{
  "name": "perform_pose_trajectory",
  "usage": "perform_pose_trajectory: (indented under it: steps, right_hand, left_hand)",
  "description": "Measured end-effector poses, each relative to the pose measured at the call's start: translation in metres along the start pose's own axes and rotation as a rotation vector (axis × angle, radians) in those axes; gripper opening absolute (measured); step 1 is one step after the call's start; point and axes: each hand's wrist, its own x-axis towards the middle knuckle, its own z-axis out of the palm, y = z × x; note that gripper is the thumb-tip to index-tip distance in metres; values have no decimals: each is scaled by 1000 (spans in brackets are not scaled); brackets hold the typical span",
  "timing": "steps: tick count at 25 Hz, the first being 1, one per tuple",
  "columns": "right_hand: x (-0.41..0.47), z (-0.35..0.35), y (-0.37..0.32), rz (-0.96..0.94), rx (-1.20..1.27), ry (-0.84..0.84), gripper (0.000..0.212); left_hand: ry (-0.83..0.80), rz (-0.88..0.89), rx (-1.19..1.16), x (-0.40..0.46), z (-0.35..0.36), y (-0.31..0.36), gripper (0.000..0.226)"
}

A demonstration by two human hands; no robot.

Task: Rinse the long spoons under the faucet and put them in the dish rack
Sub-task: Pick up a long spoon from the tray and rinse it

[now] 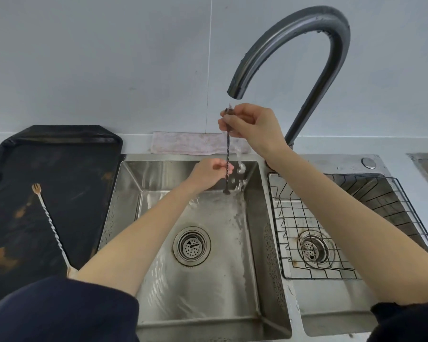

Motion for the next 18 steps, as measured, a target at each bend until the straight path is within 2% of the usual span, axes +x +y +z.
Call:
perform_pose_trajectory:
  steps: [7,15,18]
  right_hand:
    - [-6,1,8,-14,-141,103,17]
    - [-18,1,30,-3,-231,87,10]
    - [-24,7,46,39,-281,33,17]
  left_hand:
    - [164,94,-11,4,2,1,29]
    - [175,149,48,-7,-2,4,24]
    - [151,143,65,-13,-5,-7,23]
